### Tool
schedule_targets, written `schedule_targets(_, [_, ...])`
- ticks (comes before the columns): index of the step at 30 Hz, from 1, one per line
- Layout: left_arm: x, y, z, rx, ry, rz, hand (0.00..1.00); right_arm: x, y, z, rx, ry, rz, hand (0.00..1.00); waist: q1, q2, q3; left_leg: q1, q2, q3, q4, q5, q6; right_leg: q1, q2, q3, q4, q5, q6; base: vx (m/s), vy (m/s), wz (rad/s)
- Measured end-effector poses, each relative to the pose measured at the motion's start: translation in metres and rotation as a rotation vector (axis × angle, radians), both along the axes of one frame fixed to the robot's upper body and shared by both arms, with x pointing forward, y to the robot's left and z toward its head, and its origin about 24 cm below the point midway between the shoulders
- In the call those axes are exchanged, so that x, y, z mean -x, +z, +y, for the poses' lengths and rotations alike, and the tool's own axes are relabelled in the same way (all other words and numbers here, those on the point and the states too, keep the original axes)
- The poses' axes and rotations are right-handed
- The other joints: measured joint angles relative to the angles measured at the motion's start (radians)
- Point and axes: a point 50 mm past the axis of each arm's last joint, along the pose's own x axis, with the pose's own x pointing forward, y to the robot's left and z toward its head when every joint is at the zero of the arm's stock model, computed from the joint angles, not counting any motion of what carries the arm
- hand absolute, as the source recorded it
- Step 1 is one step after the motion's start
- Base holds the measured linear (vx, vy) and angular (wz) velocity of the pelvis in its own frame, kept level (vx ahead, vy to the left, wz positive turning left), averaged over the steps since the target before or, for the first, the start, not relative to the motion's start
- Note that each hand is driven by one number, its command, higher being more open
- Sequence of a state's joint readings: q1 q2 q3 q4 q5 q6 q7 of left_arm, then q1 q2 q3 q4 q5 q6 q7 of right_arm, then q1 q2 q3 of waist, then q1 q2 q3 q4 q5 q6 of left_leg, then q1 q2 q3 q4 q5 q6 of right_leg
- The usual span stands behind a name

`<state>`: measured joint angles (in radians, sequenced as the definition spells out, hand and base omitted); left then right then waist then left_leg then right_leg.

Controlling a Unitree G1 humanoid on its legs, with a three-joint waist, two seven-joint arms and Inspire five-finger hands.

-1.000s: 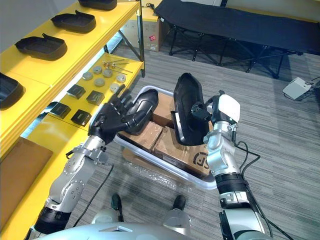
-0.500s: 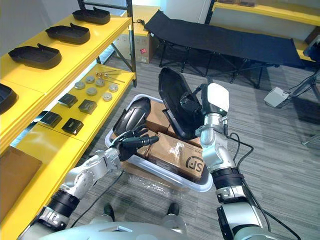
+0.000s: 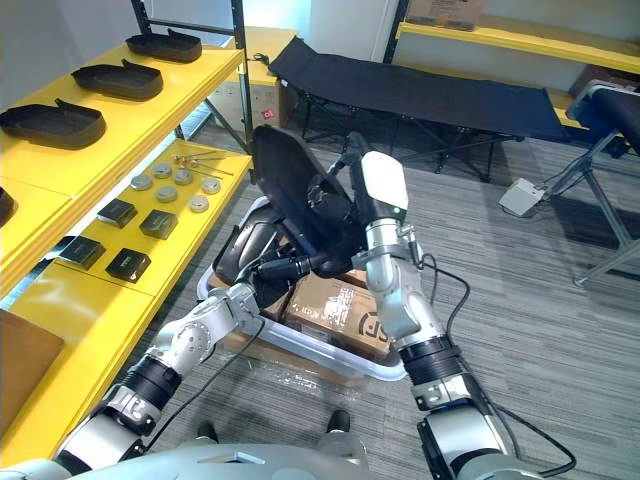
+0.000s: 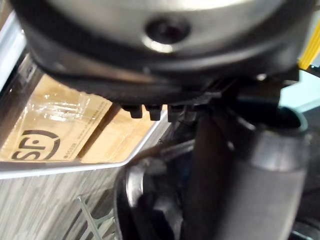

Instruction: Walk over and take three plastic housings, then place them on the shelf

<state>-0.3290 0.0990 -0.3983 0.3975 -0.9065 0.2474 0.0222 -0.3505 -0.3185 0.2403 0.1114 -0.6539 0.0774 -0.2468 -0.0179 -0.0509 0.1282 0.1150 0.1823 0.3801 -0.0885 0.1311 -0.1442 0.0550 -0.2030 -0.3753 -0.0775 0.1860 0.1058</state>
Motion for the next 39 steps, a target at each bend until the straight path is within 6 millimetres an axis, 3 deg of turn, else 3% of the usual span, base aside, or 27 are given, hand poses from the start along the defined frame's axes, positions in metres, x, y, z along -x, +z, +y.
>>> schedule_targets(7, [0.000,-0.010,-0.008,0.130,0.060,0.079,1.00,0.013,-0.007,0.014,-0.055,0.073,0.035,0.00,-0.011,-0.012,-0.007,0.013,0.001,0.017,0.000,-0.006,-0.003,-0.001,0.001,0.017,0.000,0.000,0.000,0.01,0.008,-0.07])
schedule_targets(8, [0.000,-0.010,-0.008,0.155,0.077,0.084,0.00,0.014,-0.008,0.014,-0.057,0.073,0.038,0.00,-0.011,-0.015,-0.008,0.014,0.001,0.020,0.000,-0.008,-0.004,-0.001,0.001,0.019,0.000,0.000,0.000,0.02,0.016,-0.09])
schedule_targets(17, [-0.005,-0.005,-0.002,0.343,0.213,0.085,0.00,0.028,-0.022,0.013,-0.113,0.056,0.050,0.00,-0.015,-0.039,-0.021,0.017,0.000,0.026,0.000,-0.012,-0.004,-0.001,0.001,0.022,0.000,0.000,0.000,0.01,0.005,-0.01])
schedule_targets(24, [-0.005,0.001,-0.003,0.399,0.174,-0.006,0.00,0.038,-0.030,0.010,-0.188,0.030,0.061,0.00,-0.016,-0.064,-0.034,0.017,-0.002,0.027,0.000,-0.015,-0.004,-0.001,-0.001,0.019,0.000,-0.002,0.000,0.00,0.000,0.00])
schedule_targets(33, [0.006,0.002,-0.003,0.395,0.132,-0.065,0.00,0.058,-0.036,0.003,-0.218,0.020,0.047,0.00,-0.022,-0.061,-0.040,0.015,-0.002,0.027,0.000,-0.016,-0.006,-0.003,0.000,0.016,0.000,-0.008,-0.007,0.01,0.003,0.00])
schedule_targets(34, [0.009,0.002,-0.002,0.397,0.134,-0.071,0.00,0.059,-0.037,0.004,-0.221,0.027,0.045,1.00,-0.025,-0.061,-0.041,0.015,-0.002,0.027,0.000,-0.016,-0.006,-0.003,0.000,0.016,0.000,-0.011,-0.011,0.00,0.000,0.00])
schedule_targets(39, [0.010,0.003,-0.002,0.330,0.116,-0.117,0.00,0.066,-0.044,0.001,-0.248,0.003,0.056,1.00,-0.016,-0.059,-0.050,0.013,-0.002,0.026,0.000,-0.017,-0.006,-0.004,0.000,0.015,0.000,-0.014,-0.011,0.00,0.000,0.00])
